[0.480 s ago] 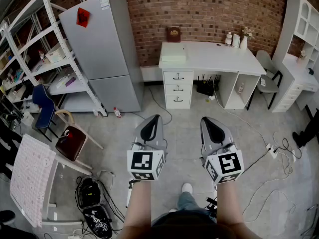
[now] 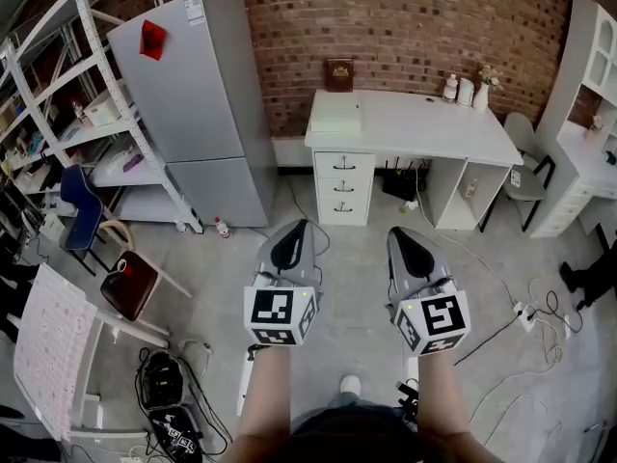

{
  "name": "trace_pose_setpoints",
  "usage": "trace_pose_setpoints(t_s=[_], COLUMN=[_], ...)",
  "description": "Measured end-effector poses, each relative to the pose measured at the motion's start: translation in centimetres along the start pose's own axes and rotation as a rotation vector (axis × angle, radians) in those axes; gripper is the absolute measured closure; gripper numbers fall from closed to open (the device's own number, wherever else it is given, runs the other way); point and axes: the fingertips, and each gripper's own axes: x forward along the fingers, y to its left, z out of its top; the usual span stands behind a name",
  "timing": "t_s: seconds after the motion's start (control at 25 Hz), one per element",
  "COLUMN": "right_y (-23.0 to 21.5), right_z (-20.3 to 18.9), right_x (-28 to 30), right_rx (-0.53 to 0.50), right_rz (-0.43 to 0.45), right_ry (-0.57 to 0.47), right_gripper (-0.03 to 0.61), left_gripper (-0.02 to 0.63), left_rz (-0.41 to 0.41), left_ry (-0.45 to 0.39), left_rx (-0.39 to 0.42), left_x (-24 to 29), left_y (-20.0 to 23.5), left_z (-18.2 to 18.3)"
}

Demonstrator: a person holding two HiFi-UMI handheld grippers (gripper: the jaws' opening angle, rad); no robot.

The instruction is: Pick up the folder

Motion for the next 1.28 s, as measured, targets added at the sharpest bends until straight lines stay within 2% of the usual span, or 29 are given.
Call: trace_pose_setpoints(t_s=[0.24,0.72,1.04,1.28], right_y=[-3.4,-9.7,-12.3,-15.0], right_z=[-0.9,-4.4,-6.5,-7.7], right_x=[3.2,11.8,23.8,34.5], right_rx=[0.015,-0.038,-0.036,-0.008], right_rz=[0.033,-0.041,-0.009,-0.023], right_ry=[-0.031,0.015,0.024,0.026], right_gripper=[0.58,0.58,0.58,0.58], left_gripper=[0.617,0.617,0.617,0.617], left_rz=[0.0,-0.014,-0.025,-0.089], left_ry=[0.014,0.044,0.047,0.055], left_rx=[-0.014,-0.024,-0.032,-0.024], left_x=[4.5,14.9,25.5,34.6], left_y=[0.0,3.5,10.6,16.0], left_z=[-1.4,-4.1,-5.8,-6.6])
